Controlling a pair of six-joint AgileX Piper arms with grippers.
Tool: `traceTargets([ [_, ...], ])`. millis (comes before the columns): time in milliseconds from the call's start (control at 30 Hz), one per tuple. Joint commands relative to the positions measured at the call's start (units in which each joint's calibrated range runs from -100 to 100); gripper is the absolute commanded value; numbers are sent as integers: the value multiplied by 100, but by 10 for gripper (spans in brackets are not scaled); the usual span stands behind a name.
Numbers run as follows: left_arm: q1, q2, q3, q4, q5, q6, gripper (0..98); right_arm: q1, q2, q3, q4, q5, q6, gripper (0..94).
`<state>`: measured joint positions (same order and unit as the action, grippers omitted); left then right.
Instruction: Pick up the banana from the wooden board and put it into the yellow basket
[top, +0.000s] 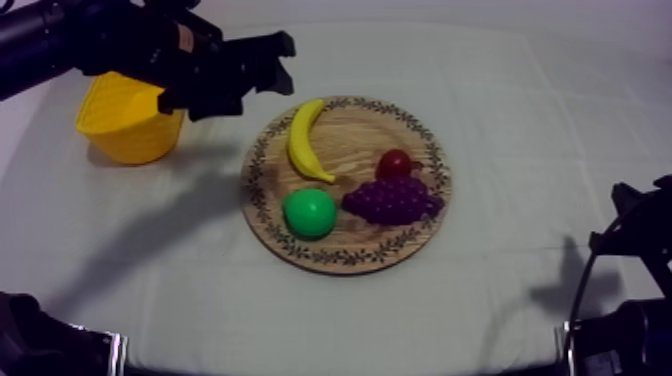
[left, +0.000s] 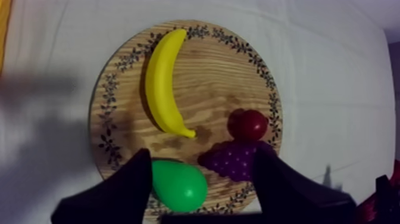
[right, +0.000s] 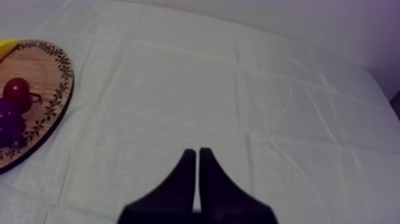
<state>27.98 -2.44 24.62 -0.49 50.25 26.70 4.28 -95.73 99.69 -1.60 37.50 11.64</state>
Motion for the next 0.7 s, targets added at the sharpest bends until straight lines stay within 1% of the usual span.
traceTargets([
  [0,-11,65,-17,7,40,-5,661,1,-2,-3,1,0,1,3],
  [133,-49,370,-139,58,151,-75,663,1,-2,-3,1,0,1,3],
  [267,-107,845,-421,175,333,-199,663,1,-2,-3,1,0,1,3],
  [467,-232,1742,-1168,304,948,-312,662,1,-2,-3,1,0,1,3],
  [667,-218,2565,-1986,290,1610,-267,661,1,-2,-3,1,0,1,3],
])
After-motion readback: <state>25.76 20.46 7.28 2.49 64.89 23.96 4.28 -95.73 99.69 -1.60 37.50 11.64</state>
